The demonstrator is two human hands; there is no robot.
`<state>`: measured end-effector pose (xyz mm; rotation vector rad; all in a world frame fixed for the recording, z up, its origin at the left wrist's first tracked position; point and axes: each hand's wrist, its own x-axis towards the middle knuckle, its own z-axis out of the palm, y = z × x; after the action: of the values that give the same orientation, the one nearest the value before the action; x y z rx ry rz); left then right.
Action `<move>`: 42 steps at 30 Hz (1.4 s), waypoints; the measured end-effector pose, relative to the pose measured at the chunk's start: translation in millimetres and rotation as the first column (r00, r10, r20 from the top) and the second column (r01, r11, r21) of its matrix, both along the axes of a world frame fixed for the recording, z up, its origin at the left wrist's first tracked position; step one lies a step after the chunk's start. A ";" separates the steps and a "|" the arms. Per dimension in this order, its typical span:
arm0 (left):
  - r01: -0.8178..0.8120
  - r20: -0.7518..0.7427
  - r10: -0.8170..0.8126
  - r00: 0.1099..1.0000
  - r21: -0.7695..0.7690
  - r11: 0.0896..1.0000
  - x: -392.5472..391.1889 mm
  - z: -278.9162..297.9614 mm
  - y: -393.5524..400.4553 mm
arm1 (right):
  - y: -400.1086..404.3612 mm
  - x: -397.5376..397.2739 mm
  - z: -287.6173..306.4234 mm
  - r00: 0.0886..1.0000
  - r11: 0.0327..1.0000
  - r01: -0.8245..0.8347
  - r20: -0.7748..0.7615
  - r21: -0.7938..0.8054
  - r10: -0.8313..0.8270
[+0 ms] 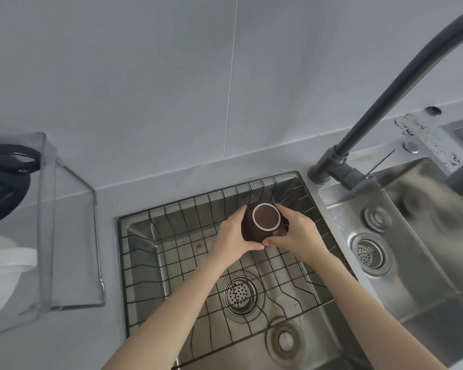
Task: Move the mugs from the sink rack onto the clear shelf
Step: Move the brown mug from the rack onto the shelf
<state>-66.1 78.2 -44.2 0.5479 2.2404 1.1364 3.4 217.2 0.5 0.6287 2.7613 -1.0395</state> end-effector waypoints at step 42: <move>-0.500 -0.295 0.515 0.805 0.129 0.856 4.1 210.4 -480.9 | -441.5 -82.1 196.7 0.761 0.793 -0.601 -0.235 0.095 0.605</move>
<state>-61.9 -402.7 166.2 0.1422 2.7546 1.4437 -78.7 -224.2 197.2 -0.4314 2.8435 -0.9828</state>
